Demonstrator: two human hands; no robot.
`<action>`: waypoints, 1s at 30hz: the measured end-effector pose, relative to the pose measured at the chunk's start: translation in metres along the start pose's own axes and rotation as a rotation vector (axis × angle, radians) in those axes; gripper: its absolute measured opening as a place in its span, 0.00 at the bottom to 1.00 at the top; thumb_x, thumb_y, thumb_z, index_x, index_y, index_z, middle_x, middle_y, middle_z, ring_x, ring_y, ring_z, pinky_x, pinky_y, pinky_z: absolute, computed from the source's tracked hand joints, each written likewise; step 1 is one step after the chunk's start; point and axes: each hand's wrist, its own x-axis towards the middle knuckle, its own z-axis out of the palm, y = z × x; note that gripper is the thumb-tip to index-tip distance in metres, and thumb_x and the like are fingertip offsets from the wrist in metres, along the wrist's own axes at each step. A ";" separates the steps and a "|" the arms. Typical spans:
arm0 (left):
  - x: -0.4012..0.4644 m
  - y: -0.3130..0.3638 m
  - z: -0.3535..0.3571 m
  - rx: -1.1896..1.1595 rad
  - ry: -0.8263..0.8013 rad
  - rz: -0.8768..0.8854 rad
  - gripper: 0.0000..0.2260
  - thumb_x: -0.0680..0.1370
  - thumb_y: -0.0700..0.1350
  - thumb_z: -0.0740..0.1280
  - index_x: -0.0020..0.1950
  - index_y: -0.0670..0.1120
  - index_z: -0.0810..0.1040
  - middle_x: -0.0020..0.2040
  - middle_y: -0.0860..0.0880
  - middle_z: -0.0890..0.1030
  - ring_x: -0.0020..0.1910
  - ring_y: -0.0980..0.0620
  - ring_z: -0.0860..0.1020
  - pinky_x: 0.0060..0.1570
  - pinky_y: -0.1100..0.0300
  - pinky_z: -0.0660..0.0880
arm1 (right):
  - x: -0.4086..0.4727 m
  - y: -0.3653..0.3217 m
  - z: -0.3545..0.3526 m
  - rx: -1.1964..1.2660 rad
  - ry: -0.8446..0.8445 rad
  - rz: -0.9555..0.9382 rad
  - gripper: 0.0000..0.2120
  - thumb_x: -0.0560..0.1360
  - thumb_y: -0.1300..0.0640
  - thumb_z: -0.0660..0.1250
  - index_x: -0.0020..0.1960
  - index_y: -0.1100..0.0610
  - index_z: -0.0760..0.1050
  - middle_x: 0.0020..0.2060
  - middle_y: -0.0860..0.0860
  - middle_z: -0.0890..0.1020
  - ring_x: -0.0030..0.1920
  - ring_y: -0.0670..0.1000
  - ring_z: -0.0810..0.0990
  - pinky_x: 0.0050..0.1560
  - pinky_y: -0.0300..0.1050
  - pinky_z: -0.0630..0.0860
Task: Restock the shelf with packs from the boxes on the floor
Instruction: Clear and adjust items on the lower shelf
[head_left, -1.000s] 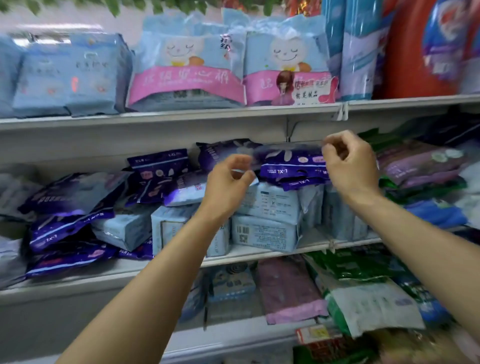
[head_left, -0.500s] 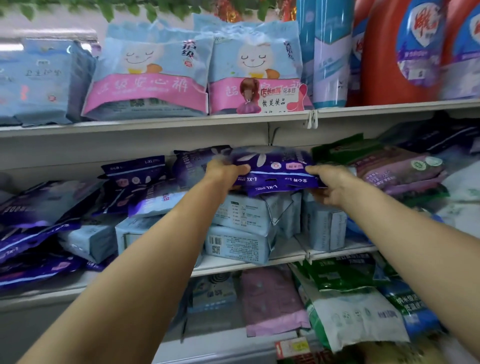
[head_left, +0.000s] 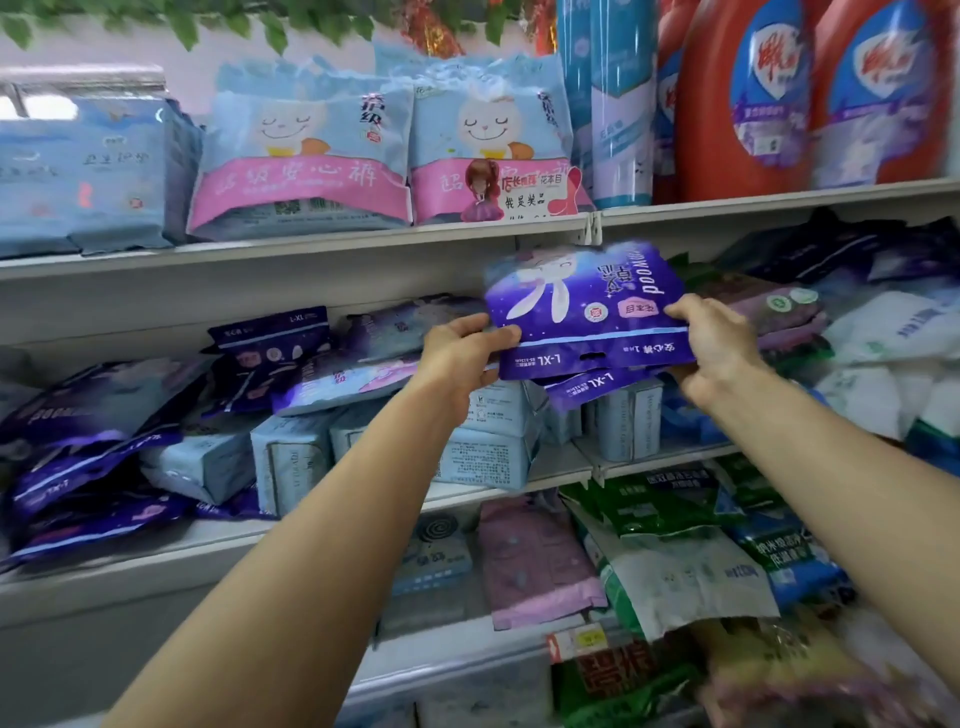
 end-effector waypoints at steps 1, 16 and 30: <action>-0.009 -0.002 -0.002 0.005 -0.023 0.009 0.24 0.74 0.40 0.75 0.68 0.42 0.74 0.55 0.45 0.84 0.44 0.52 0.81 0.48 0.57 0.78 | -0.009 -0.001 -0.005 0.017 0.014 -0.007 0.08 0.74 0.61 0.67 0.38 0.55 0.71 0.37 0.53 0.82 0.35 0.51 0.82 0.36 0.45 0.78; -0.166 -0.048 -0.047 -0.282 0.039 -0.081 0.06 0.78 0.35 0.62 0.46 0.44 0.75 0.38 0.45 0.80 0.29 0.51 0.79 0.25 0.60 0.76 | -0.174 0.019 -0.052 -0.001 -0.107 -0.010 0.11 0.75 0.61 0.69 0.37 0.54 0.72 0.28 0.47 0.82 0.28 0.46 0.80 0.27 0.39 0.77; -0.257 -0.141 -0.158 0.213 0.058 -0.296 0.03 0.76 0.38 0.70 0.47 0.44 0.80 0.43 0.43 0.84 0.37 0.45 0.82 0.41 0.52 0.80 | -0.236 0.112 -0.104 -0.813 -0.088 -0.025 0.14 0.70 0.64 0.73 0.32 0.57 0.70 0.32 0.57 0.78 0.32 0.53 0.76 0.35 0.47 0.73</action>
